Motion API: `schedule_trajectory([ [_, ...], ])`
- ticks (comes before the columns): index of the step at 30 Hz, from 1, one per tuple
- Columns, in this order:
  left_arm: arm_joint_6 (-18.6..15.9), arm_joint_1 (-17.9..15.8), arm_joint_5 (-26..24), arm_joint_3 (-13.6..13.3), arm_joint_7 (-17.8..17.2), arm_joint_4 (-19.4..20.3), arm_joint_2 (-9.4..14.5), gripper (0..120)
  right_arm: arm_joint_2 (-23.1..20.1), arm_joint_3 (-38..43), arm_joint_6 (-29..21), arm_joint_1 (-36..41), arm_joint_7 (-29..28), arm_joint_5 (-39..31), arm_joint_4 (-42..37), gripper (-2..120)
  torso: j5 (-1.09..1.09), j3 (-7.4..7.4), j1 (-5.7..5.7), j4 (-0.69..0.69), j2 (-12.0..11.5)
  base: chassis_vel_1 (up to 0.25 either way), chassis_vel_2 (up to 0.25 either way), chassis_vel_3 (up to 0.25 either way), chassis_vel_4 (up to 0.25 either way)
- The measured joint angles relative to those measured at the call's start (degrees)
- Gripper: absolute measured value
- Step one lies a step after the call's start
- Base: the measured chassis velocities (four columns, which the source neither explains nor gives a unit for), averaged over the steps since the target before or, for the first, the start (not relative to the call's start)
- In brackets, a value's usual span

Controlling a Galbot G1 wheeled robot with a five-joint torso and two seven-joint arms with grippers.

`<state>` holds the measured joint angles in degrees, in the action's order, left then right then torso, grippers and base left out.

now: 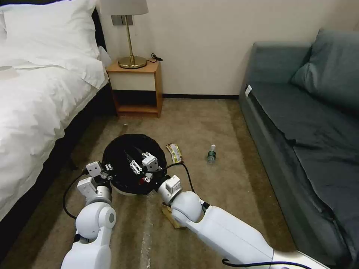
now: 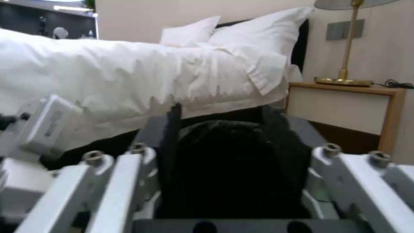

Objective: Pick up the trash bin, then pick up the garbage on the floor and place it into the trash bin.

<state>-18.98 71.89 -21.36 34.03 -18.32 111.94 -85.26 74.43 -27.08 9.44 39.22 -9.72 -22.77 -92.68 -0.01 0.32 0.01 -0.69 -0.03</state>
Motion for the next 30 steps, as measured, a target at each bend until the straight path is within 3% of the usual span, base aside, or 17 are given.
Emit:
schedule_trajectory([
  [9,-0.05,0.21,-0.28,1.42,0.06,0.32,0.51,4,-0.7,6.66,-4.34,0.05,-3.9,-0.54,-1.4,84,0.01,0.0,0.0,0.0,0.0,0.0,0.0,0.0,0.0],
  [11,-0.06,0.52,-1.01,2.62,0.3,0.57,1.02,4,-1.98,9.57,-7.02,0.24,-6.27,-0.67,-1.43,96,0.0,0.0,0.0,0.0,0.0,0.0,0.0,0.0,0.0],
  [19,-0.13,0.08,-2.67,5.97,0.52,0.72,1.65,4,-4.16,13.6,-16.53,3.18,-12.73,-5.27,2.66,100,0.01,0.0,0.0,0.0,0.0,0.0,0.0,0.0,0.0],
  [25,-0.14,-0.28,-2.91,5.75,0.68,0.34,1.38,4,-3.87,12.33,-17.04,6.17,-10.3,-5.19,7.96,100,0.0,0.0,0.0,0.0,0.0,0.0,0.0,0.0,0.0],
  [30,-0.11,-0.27,-2.6,5.21,0.69,0.18,1.17,4,-6.64,9.28,-18.51,8.5,-6.2,-7.89,7.26,100,0.0,0.0,0.0,0.01,0.0,0.0,0.0,0.0,0.0],
])
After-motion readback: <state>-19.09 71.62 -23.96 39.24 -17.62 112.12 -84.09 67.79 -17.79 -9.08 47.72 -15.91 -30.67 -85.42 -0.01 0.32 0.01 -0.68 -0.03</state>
